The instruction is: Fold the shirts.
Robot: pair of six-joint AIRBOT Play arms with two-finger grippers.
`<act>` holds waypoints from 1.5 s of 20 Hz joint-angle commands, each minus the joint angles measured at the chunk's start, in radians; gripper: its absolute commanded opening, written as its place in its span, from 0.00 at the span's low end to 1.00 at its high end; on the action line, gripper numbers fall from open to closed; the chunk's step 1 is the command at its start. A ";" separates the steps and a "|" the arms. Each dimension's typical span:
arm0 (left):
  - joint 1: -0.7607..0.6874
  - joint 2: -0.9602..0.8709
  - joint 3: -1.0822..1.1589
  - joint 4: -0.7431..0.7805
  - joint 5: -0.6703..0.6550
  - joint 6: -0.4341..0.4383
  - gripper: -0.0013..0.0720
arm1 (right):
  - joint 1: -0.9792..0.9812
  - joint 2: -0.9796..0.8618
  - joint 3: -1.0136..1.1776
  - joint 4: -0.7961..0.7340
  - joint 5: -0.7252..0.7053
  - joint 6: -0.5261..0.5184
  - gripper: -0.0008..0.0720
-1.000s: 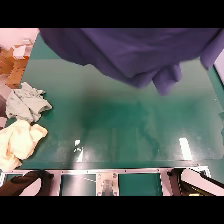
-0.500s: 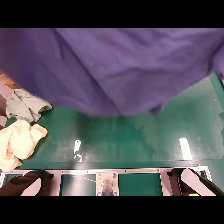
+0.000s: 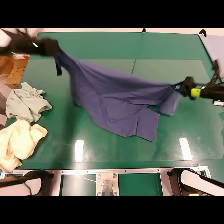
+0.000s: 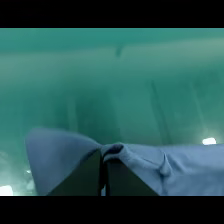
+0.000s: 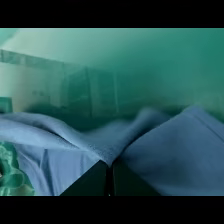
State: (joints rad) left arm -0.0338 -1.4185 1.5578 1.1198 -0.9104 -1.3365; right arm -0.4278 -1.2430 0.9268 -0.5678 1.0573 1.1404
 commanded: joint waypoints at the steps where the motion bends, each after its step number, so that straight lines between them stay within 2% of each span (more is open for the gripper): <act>1: 0.000 -0.156 -0.035 -0.037 0.054 0.029 0.05 | -0.014 -0.181 0.013 0.014 -0.008 -0.019 0.03; 4: 0.000 -0.183 -0.035 -0.077 0.150 0.028 0.05 | -0.016 -0.271 0.164 0.013 0.029 -0.006 0.03; 9: 0.000 -0.186 -0.036 -0.128 0.178 0.028 0.05 | -0.016 -0.401 0.306 0.013 0.036 0.030 0.03; 10: 0.000 -0.188 -0.036 -0.130 0.177 0.027 0.29 | -0.016 -0.428 0.323 0.013 0.041 0.030 0.03; 11: 0.000 -0.190 -0.036 -0.136 0.170 0.006 0.73 | -0.017 -0.449 0.341 0.013 0.059 0.030 0.05; 12: 0.001 -0.187 -0.035 -0.135 0.145 -0.043 0.87 | -0.021 -0.462 0.357 0.013 0.084 0.030 0.24; 13: 0.008 -0.181 -0.031 -0.133 0.080 -0.092 0.87 | -0.026 -0.462 0.373 0.008 0.114 0.030 0.49; 14: 0.018 -0.169 -0.025 -0.132 -0.002 -0.116 0.87 | -0.033 -0.462 0.401 -0.010 0.154 0.030 0.59; 17: 0.060 -0.113 -0.027 -0.125 -0.255 -0.155 0.87 | -0.085 -0.462 0.512 -0.169 0.293 0.082 0.73; 20: 0.055 -0.035 -0.088 -0.117 -0.452 -0.195 0.87 | -0.142 -0.439 0.503 -0.224 0.347 0.117 0.76; 22: 0.021 0.068 -0.237 -0.117 -0.441 -0.205 0.86 | -0.180 -0.411 0.425 -0.231 0.355 0.104 0.76; 24: -0.041 0.206 -0.462 -0.151 -0.369 -0.246 0.87 | -0.217 -0.390 0.328 -0.235 0.345 0.089 0.76; 27: -0.145 0.359 -0.797 -0.388 -0.254 -0.290 0.87 | -0.256 -0.387 0.239 -0.234 0.342 0.069 0.76; 30: -0.322 0.406 -1.036 -0.623 -0.041 -0.287 0.86 | -0.259 -0.387 0.217 -0.224 0.320 0.064 0.76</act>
State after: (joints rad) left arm -0.2226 -1.0878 0.7532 0.7265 -1.1286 -1.6043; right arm -0.6704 -1.6341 1.1851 -0.7933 1.3865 1.2163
